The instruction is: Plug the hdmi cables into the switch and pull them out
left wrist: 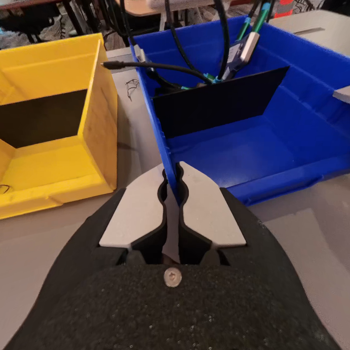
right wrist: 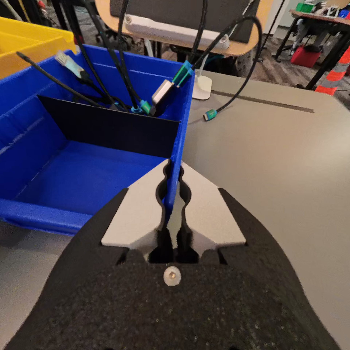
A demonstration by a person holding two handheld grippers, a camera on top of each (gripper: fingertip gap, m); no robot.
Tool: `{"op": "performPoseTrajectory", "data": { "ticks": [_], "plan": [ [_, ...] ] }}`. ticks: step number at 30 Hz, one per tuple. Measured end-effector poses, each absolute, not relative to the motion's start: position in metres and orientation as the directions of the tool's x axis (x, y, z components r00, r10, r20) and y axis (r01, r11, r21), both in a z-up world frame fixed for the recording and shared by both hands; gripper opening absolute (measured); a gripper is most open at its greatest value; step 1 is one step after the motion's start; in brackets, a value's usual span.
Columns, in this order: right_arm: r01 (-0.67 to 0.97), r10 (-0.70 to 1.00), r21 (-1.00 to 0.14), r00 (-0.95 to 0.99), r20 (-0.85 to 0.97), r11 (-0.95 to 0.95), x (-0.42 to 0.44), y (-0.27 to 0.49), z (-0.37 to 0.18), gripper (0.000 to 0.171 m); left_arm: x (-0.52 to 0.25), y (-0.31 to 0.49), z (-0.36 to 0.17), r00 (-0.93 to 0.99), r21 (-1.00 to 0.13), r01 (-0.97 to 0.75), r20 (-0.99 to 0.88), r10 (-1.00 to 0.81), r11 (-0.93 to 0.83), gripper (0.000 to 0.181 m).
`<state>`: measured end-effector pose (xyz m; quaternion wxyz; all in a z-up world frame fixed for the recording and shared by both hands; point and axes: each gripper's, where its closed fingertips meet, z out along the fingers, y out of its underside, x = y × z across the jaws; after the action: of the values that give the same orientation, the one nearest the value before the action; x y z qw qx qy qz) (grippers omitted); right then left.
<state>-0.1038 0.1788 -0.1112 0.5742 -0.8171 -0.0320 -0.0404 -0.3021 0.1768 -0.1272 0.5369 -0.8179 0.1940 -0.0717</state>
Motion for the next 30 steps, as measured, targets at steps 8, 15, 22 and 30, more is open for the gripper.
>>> {"op": "performPoseTrajectory", "data": {
  "ticks": [8, 15, 22, 30],
  "plan": [
    [0.067, 0.158, -0.96, 0.987, 0.024, -0.271, -0.113, 0.173, -0.106, 0.016, -0.329, 0.155, -0.062, 0.86, -0.987, -0.009, 0.076, -0.505, -0.163, 0.027],
    [0.054, 0.16, -0.984, 0.987, 0.027, -0.171, -0.093, 0.155, -0.083, 0.024, -0.55, 0.216, -0.085, 0.995, -0.96, 0.071, 0.088, -0.048, -0.271, 0.054],
    [0.029, 0.157, -0.983, 0.988, 0.0, -0.179, -0.094, 0.142, -0.085, 0.023, -0.566, 0.252, -0.106, 0.975, -0.924, 0.019, 0.102, -0.198, -0.381, 0.055],
    [0.13, 0.288, -0.989, 0.952, 0.107, -0.064, -0.152, 0.097, -0.064, 0.023, -0.558, 0.284, -0.126, 0.984, -0.902, -0.014, 0.065, -0.168, -0.432, 0.003]
  ]
}}
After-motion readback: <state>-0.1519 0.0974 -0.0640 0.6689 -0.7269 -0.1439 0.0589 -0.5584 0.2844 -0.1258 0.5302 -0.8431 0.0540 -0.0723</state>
